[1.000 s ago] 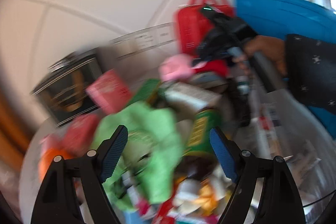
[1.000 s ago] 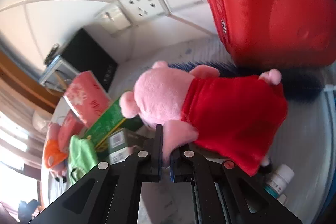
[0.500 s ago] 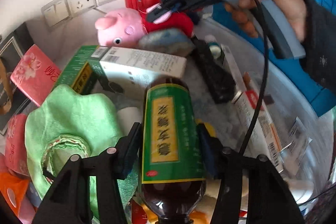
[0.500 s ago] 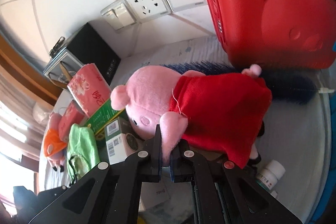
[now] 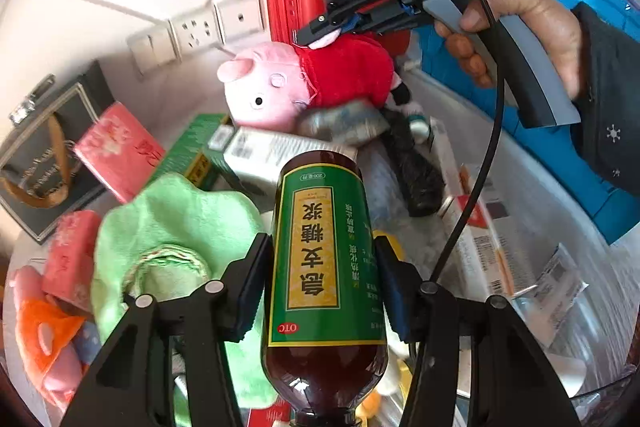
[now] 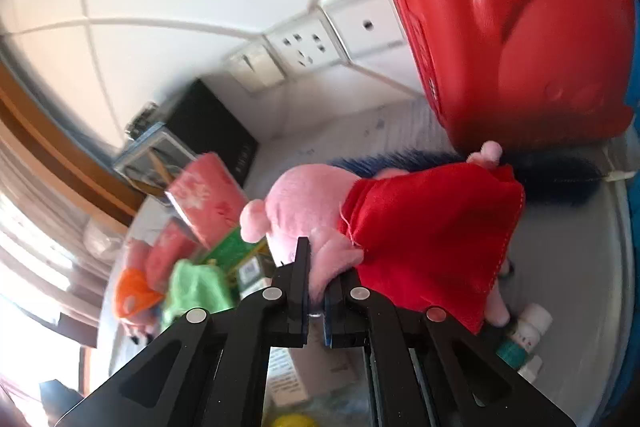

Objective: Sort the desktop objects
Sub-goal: 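Grasp the brown syrup bottle with the left gripper while the right gripper grasps the pink pig plush, then carry the bottle and pig plush to the blue crate and release them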

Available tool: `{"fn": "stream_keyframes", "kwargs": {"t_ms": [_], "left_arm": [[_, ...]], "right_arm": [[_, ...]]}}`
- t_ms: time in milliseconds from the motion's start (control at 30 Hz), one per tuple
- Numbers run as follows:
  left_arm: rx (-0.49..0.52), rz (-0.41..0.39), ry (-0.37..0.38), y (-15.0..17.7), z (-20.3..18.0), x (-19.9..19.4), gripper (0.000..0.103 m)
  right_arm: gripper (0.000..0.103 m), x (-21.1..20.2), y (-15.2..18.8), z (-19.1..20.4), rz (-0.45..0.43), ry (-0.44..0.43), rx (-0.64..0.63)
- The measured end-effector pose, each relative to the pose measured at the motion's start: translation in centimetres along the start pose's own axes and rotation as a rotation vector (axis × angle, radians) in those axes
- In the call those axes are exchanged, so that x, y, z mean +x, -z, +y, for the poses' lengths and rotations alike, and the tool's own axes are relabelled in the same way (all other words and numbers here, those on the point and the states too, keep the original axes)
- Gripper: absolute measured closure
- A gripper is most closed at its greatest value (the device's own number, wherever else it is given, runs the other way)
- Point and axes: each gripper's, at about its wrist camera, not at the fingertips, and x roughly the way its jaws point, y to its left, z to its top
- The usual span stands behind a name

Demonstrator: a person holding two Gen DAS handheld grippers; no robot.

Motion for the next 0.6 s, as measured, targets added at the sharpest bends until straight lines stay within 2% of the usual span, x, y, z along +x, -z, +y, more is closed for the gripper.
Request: {"fn": "stream_keyframes", "kwargs": {"t_ms": [267, 433, 600], "left_arm": [[-0.036, -0.108, -0.056, -0.4, 0.1, -6.9, 0.052], [-0.040, -0.192, -0.071, -1.1, -0.9, -12.2, 0.052], [0.015, -0.310, -0.053, -3.4, -4.2, -17.9, 0.052]], "right_arm": [[0.098, -8.5, -0.2, 4.2, -0.136, -0.046, -0.020], [0.098, -16.3, 0.9, 7.4, -0.231, -0.085, -0.043], [0.098, -25.8, 3.4, 10.6, -0.360, -0.098, -0.052]]}}
